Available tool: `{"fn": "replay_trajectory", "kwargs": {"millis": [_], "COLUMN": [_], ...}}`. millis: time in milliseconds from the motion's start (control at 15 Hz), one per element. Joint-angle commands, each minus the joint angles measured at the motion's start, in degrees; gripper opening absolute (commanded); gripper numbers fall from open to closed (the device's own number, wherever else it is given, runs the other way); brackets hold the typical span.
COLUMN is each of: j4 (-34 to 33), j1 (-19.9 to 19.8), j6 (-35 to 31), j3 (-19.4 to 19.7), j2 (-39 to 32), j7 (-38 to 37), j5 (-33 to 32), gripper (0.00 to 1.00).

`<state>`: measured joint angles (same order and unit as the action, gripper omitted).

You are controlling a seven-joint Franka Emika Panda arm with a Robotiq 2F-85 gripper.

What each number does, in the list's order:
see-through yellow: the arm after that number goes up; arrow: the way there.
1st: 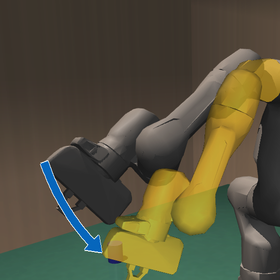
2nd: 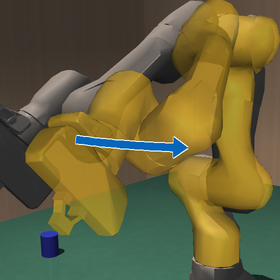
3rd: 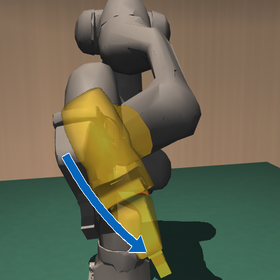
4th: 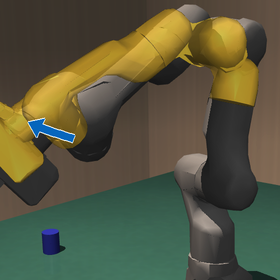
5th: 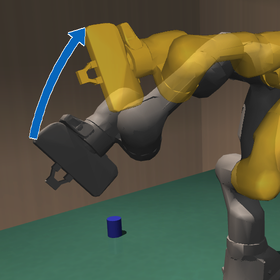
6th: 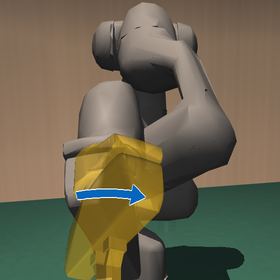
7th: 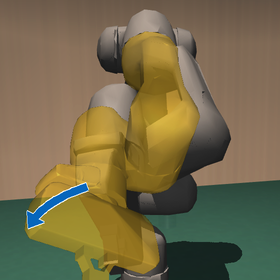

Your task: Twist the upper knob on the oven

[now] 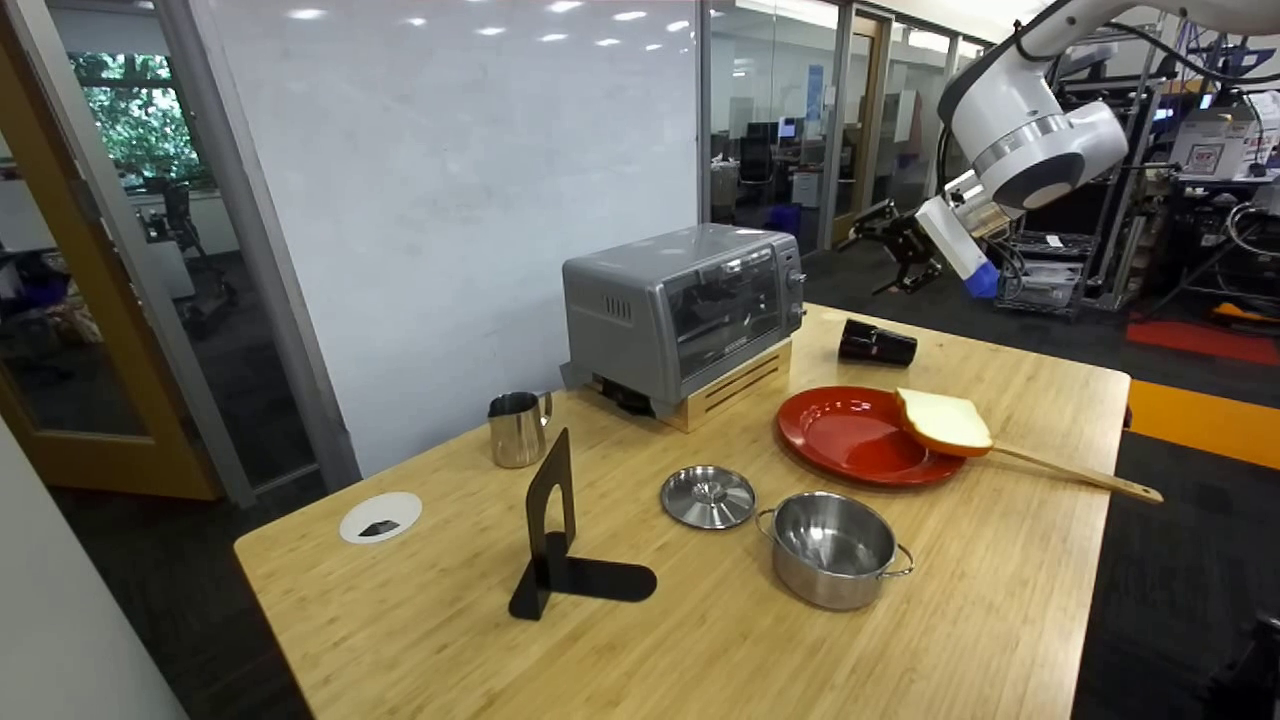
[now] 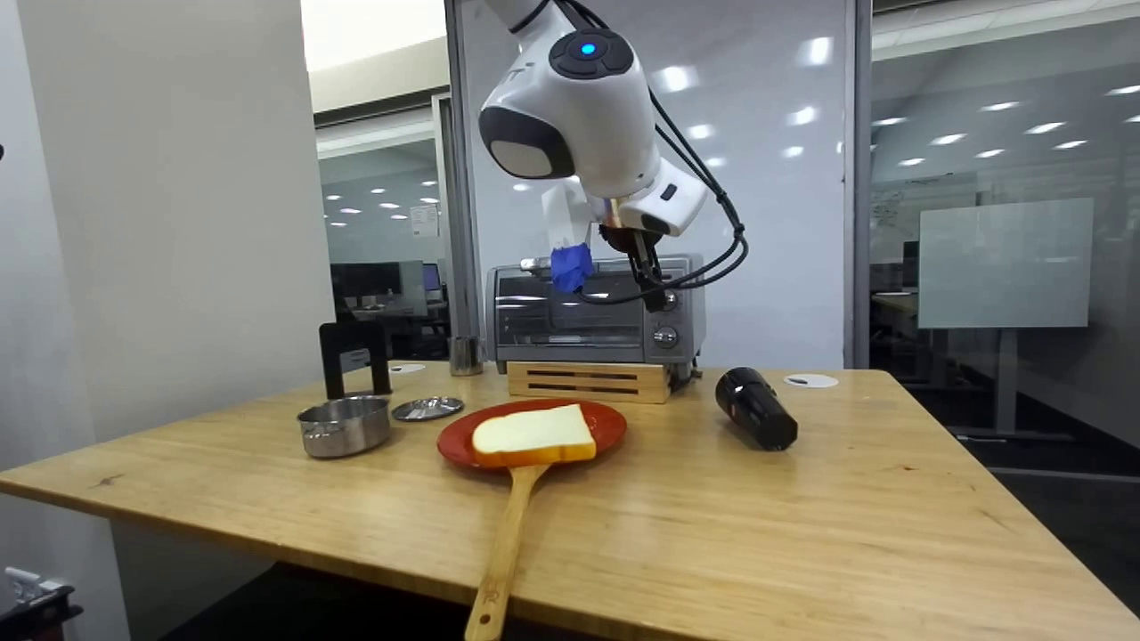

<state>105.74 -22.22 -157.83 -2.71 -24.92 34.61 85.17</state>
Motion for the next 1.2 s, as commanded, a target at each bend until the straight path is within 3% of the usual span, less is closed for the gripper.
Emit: {"fn": "replay_trajectory", "kwargs": {"millis": [0, 933, 1133], "j4": [0.00, 0.00, -2.75], "j1": [0.00, 0.00, -0.60], "j6": [0.00, -0.02, 2.67], "j3": [0.00, 0.00, 0.02], "j2": [0.00, 0.00, -1.35], "j7": [0.00, 0.00, 1.99], "j5": [0.00, 0.00, -1.56], "gripper": [1.00, 1.00, 1.00]}}
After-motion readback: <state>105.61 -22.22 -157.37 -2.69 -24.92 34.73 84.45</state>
